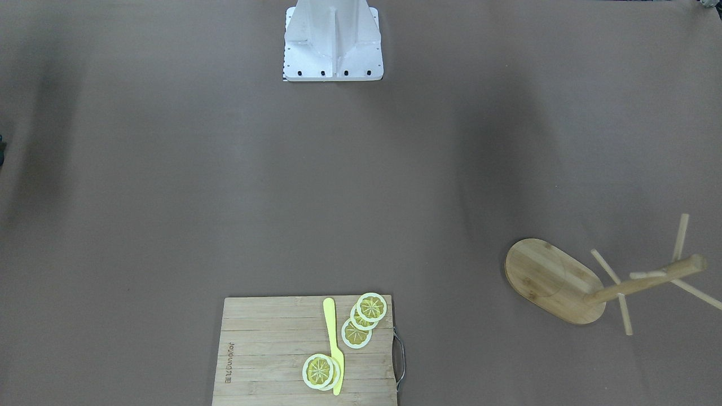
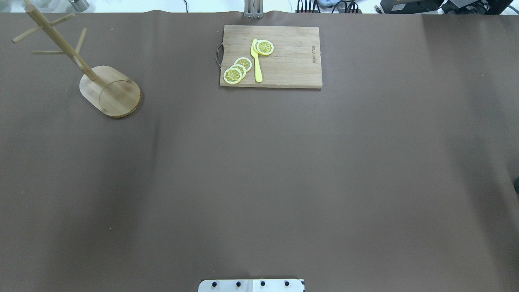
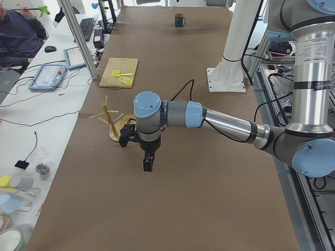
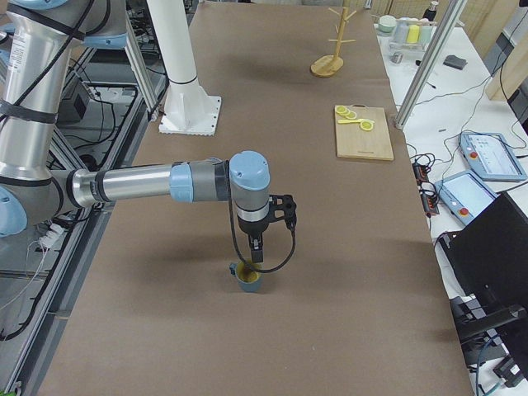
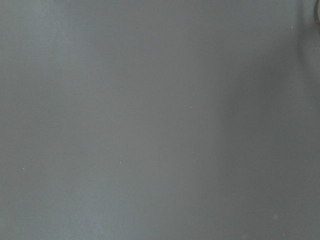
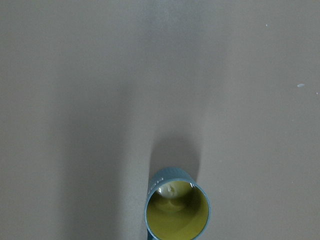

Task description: Hang cup on storage rack

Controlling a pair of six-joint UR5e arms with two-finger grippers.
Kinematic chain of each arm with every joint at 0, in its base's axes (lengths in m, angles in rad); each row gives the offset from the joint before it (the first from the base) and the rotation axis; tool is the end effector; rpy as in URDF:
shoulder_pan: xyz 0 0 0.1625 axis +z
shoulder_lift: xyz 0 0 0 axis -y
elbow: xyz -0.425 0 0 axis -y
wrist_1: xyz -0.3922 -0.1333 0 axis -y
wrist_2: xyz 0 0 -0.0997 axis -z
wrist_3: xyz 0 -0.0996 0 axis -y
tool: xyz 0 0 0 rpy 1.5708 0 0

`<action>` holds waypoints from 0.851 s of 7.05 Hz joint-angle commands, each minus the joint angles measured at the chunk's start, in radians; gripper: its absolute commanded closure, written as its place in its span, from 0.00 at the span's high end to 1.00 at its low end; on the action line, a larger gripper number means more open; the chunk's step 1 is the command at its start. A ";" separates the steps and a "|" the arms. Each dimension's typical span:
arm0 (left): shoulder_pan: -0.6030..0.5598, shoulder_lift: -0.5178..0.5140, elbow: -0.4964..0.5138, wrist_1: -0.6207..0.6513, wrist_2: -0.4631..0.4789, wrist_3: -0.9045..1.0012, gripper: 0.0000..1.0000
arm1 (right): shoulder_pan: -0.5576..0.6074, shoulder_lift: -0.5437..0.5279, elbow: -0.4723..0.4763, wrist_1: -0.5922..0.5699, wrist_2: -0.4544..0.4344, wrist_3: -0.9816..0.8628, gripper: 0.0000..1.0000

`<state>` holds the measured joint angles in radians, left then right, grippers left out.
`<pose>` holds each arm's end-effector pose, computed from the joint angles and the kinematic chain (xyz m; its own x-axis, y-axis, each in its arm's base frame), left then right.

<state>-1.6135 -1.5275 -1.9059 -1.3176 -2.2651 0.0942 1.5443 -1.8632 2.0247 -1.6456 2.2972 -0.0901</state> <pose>-0.0891 -0.4564 0.5469 0.7695 0.0858 -0.6329 -0.0298 0.9947 0.0986 0.0573 -0.3720 0.5719 0.7404 -0.1666 0.6512 0.0934 0.9849 0.1458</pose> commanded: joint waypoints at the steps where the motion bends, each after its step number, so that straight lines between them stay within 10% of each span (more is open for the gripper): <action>1: 0.000 -0.017 0.008 -0.134 -0.007 -0.001 0.99 | 0.000 0.051 -0.001 0.000 -0.002 0.004 1.00; 6: 0.001 -0.031 0.099 -0.391 -0.007 0.010 0.99 | 0.000 0.050 -0.009 0.001 -0.004 -0.007 1.00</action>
<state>-1.6123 -1.5544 -1.8199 -1.6796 -2.2718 0.0945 1.5447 -1.8121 2.0169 -1.6468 2.2949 -0.0906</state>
